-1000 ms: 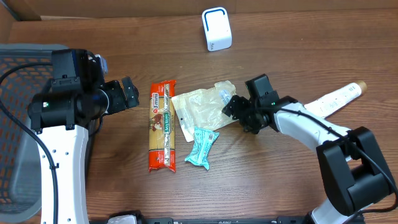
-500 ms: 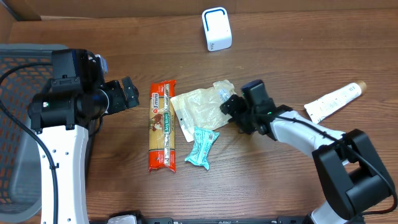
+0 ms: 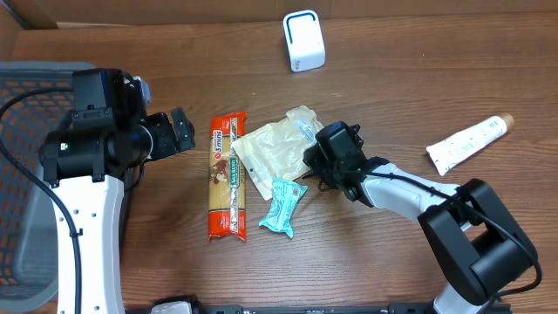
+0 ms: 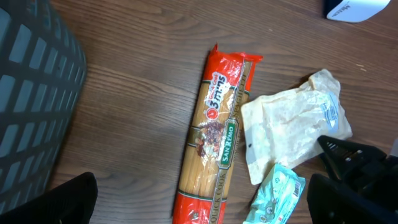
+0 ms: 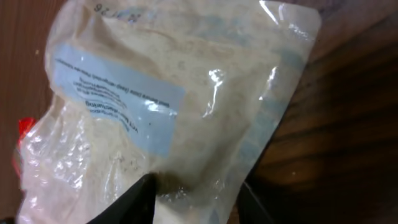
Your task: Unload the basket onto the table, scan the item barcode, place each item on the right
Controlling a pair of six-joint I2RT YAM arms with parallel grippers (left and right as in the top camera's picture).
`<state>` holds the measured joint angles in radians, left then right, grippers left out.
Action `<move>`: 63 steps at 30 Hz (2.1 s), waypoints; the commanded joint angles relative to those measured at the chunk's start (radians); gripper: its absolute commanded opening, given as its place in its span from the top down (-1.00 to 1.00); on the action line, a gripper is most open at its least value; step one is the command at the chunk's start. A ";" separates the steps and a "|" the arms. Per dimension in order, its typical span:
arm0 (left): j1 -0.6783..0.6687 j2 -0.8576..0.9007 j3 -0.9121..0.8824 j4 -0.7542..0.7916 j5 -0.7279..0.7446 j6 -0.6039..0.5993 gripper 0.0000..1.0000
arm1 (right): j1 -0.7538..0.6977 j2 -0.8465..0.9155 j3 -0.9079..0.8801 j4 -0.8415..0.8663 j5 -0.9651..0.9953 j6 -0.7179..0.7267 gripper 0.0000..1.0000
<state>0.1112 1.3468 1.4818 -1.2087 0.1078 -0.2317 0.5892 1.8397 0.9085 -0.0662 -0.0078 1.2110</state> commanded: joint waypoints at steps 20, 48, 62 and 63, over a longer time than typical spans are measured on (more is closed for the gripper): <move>0.000 0.007 0.019 0.002 -0.007 0.015 -0.99 | -0.001 0.000 0.004 0.001 -0.092 -0.264 0.93; 0.000 0.007 0.019 0.002 -0.007 0.015 -0.99 | 0.055 -0.135 0.586 -1.017 0.372 -0.770 -0.04; 0.000 0.007 0.019 0.002 -0.007 0.015 -0.99 | -0.256 0.073 0.584 -0.879 -0.381 -0.989 -1.00; 0.000 0.008 0.019 0.002 -0.007 0.015 -1.00 | -0.270 0.090 0.584 -0.885 -0.404 -0.972 -1.00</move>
<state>0.1112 1.3468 1.4818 -1.2083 0.1078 -0.2321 0.3592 1.8854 1.4742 -0.9428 -0.1944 0.2588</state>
